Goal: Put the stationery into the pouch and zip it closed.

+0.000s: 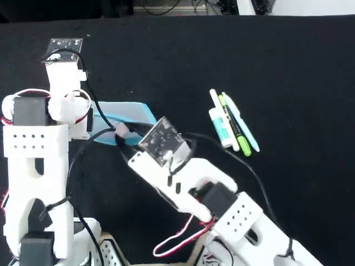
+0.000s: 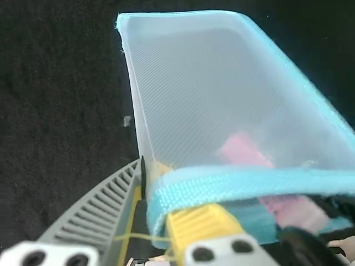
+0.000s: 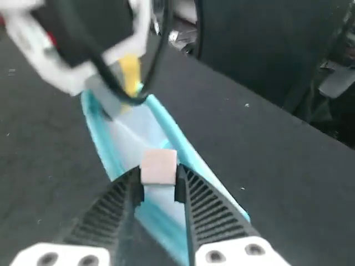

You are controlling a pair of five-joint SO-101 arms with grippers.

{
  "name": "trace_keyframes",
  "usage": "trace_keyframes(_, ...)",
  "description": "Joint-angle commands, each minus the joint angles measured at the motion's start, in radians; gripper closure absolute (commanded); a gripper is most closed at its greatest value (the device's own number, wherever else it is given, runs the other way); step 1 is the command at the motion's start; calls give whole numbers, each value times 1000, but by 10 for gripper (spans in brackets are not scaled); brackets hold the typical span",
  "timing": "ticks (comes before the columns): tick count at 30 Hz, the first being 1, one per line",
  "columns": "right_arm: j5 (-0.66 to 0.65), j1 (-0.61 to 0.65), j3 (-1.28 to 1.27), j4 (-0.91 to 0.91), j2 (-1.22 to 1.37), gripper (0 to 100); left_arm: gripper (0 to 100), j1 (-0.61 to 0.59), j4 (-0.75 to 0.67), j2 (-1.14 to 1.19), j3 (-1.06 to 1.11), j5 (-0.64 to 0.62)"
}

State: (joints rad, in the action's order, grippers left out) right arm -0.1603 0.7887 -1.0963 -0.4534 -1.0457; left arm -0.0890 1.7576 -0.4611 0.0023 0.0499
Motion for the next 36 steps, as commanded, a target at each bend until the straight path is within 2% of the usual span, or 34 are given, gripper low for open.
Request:
trace_keyframes(1,9,87,33,-2,33,987,970,13,2,-3,-67,6)
trace_keyframes(6,9,161,45,-8,44,958,970,13,2,-3,-67,6)
trace_keyframes(10,9,167,59,-8,81,797,970,13,2,-3,-67,6)
trace_keyframes(12,9,167,68,-3,91,762,970,13,2,-3,-67,6)
trace_keyframes(18,5,164,140,-21,61,818,970,13,3,-3,-61,6)
trace_keyframes(23,3,160,206,-160,-127,874,970,13,3,-3,-58,6)
trace_keyframes(30,3,-17,328,-391,-409,900,970,13,3,-3,-58,8)
trace_keyframes(36,8,-390,338,-551,-395,902,969,13,3,-3,-67,8)
